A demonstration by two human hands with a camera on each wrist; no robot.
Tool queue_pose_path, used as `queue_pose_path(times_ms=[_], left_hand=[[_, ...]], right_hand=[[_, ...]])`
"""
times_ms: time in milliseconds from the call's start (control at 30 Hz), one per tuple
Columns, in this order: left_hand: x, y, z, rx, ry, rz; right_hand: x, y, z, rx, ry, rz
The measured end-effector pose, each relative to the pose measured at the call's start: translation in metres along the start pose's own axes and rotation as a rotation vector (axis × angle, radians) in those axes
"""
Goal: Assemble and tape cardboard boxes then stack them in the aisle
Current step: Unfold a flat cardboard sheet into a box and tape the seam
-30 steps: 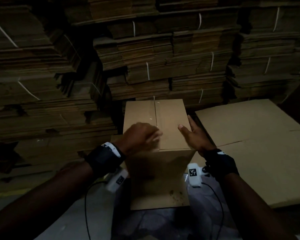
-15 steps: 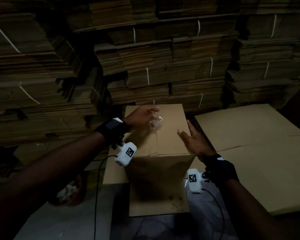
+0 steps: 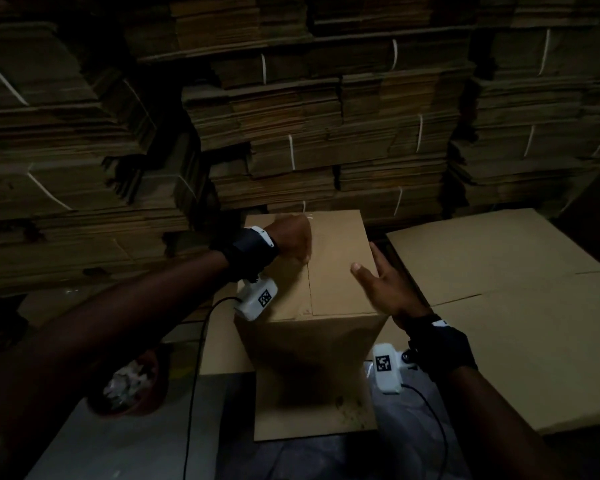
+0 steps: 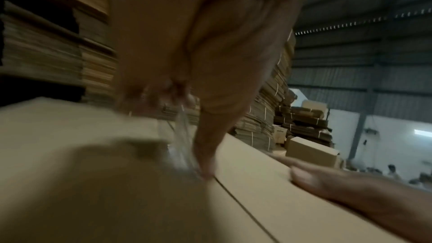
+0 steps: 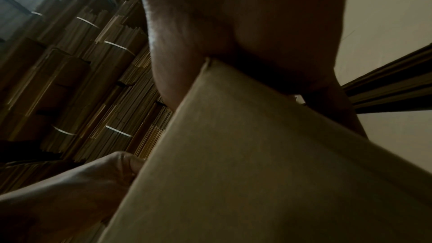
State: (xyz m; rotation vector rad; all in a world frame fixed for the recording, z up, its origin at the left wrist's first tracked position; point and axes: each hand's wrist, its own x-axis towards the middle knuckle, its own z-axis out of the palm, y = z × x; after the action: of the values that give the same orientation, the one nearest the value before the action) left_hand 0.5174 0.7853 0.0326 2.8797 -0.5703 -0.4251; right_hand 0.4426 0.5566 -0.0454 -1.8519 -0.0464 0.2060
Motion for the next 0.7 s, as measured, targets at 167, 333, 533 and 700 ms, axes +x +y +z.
queue_pose_path(times_ms=[167, 333, 533, 700], left_hand=[[0.004, -0.008, -0.005, 0.063, -0.011, 0.057], [0.005, -0.011, -0.004, -0.056, -0.147, 0.047], [0.016, -0.022, -0.022, -0.369, 0.354, -0.137], [0.038, -0.035, -0.021, -0.661, 0.309, -0.160]], right_hand=[[0.000, 0.000, 0.000, -0.022, 0.010, 0.006], [-0.002, -0.002, 0.000, -0.001, -0.011, 0.023], [-0.004, -0.005, 0.000, -0.016, -0.009, 0.023], [-0.001, -0.002, 0.000, -0.002, -0.006, 0.030]])
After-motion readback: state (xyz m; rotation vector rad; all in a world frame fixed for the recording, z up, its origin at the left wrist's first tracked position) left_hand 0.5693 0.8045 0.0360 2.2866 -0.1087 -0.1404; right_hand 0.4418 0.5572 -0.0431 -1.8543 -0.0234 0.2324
